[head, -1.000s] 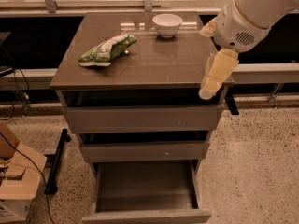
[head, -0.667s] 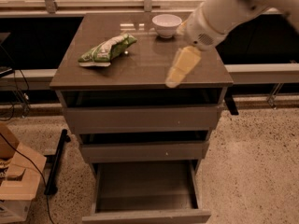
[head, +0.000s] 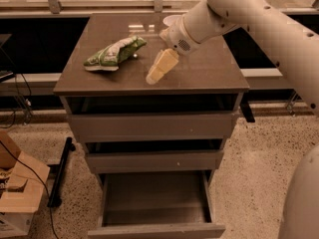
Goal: Place green jalapeno chip bag into bottom drawer
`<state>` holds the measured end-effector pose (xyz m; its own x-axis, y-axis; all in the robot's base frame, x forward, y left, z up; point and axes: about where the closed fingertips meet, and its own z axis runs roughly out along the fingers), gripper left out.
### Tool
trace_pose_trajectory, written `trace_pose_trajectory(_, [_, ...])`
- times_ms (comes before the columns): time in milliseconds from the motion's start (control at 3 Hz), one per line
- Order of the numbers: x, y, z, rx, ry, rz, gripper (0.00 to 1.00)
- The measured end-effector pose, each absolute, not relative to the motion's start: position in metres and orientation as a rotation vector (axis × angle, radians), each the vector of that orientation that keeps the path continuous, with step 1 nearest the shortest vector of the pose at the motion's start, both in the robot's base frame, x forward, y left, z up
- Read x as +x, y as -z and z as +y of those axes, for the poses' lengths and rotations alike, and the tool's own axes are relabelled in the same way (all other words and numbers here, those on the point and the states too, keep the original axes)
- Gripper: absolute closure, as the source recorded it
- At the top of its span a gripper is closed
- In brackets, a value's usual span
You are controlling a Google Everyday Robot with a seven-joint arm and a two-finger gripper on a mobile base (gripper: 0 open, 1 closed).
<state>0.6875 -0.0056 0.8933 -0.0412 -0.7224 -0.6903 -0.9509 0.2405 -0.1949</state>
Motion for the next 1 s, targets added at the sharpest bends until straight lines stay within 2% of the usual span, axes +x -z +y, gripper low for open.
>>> trace_pose_trajectory(333, [0.687,-0.893,-0.006,-1.537,-0.417,1.818,0.0])
trace_pose_trajectory(1000, [0.728,-0.871,0.03,-1.491,-0.571,1.706,0.0])
